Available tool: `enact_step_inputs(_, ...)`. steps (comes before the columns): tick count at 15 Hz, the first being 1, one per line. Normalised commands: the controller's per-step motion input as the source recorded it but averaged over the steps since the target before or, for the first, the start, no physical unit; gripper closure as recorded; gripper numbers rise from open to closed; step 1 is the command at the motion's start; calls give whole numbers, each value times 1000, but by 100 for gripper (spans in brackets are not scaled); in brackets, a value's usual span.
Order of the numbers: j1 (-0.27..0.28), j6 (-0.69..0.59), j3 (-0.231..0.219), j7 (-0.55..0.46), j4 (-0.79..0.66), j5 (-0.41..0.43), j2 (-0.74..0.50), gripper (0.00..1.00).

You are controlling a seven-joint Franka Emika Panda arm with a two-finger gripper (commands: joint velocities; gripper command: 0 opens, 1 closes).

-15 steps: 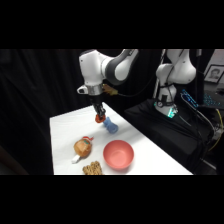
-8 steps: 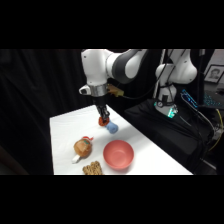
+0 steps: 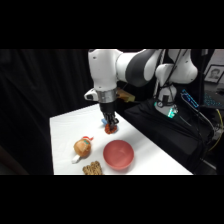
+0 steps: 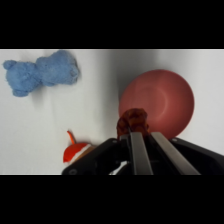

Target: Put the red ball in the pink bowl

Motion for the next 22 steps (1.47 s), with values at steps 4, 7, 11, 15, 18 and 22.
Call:
enact_step_inputs(4,103,-8,56,251,41,-107,15,95)
enact_step_inputs(7,75,185,22,246,16,-131,103,96)
enact_step_inputs(11,79,320,-3,230,-25,-158,121,96)
enact_step_inputs(15,97,290,-23,192,-43,-127,93,96)
enact_step_inputs(18,94,276,-34,141,-60,-87,72,96)
enact_step_inputs(22,101,233,-76,138,-42,-108,70,96)
